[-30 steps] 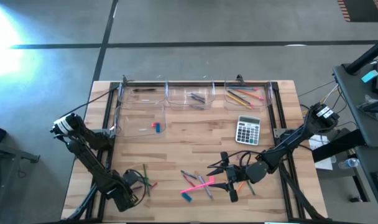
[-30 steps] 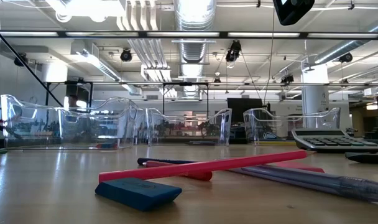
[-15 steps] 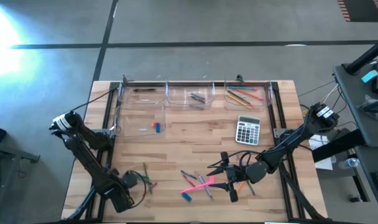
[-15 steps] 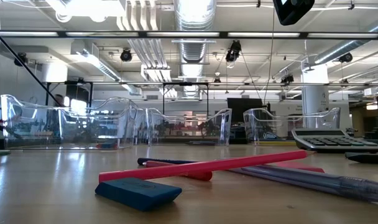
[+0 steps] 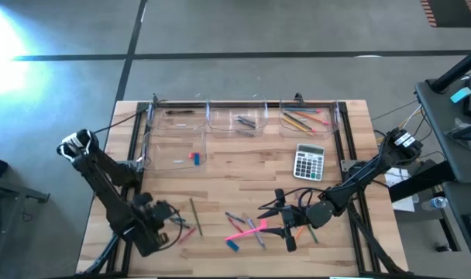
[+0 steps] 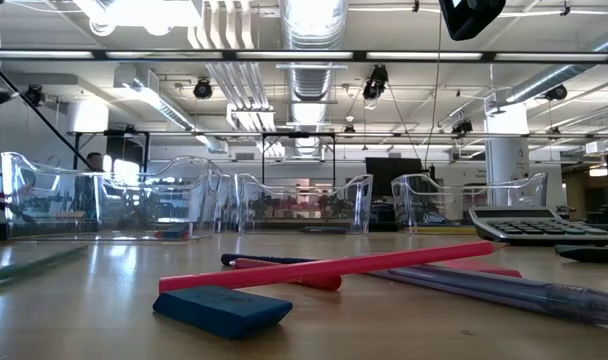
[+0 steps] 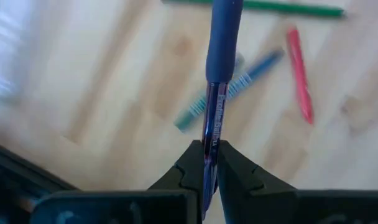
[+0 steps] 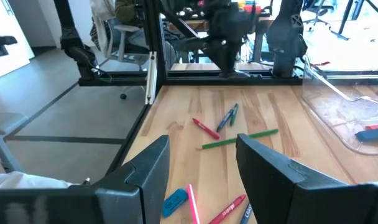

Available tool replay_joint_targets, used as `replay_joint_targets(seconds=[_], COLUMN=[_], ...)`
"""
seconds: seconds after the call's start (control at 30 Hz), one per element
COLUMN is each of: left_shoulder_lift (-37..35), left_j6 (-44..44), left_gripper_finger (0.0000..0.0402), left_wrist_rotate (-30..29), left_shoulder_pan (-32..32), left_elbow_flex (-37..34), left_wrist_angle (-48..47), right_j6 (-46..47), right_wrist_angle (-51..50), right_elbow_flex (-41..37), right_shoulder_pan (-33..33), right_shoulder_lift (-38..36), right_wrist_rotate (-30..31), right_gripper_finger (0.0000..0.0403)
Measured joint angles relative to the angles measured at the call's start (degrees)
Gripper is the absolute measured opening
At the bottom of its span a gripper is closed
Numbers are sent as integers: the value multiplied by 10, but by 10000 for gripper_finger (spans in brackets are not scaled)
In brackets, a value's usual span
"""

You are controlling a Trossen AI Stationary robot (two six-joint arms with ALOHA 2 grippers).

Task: Sort crayons/erasers/pens/pencils in bins
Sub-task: Put the blue pen into the top left transparent bin

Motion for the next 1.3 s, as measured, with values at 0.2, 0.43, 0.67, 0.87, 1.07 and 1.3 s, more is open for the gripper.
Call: replay_joint_targets(seconds=[0.2, 0.43, 0.67, 0.87, 1.07, 1.3], left_shoulder_lift=[-45, -103, -138, -112, -56, 23], left_j6=[123, 320, 577, 828, 1005, 1112], left_gripper_finger=[10, 10, 9, 9, 9, 9], left_wrist_rotate=[-58, -107, -150, -174, -177, -176], left_shoulder_pan=[88, 246, 472, 680, 830, 898], left_elbow_flex=[4, 4, 8, 28, 40, 46], left_wrist_angle=[-22, -21, -17, 20, 138, 197], right_j6=[2, 43, 53, 52, 52, 53], right_wrist_angle=[-3, -54, -49, -46, -45, -46], right_elbow_flex=[0, 0, 0, 0, 0, 0], right_shoulder_pan=[0, 0, 0, 0, 0, 0], right_shoulder_lift=[0, 0, 0, 0, 0, 0], right_wrist_rotate=[16, 49, 57, 98, 105, 104], right_gripper_finger=[176, 176, 176, 176, 176, 176])
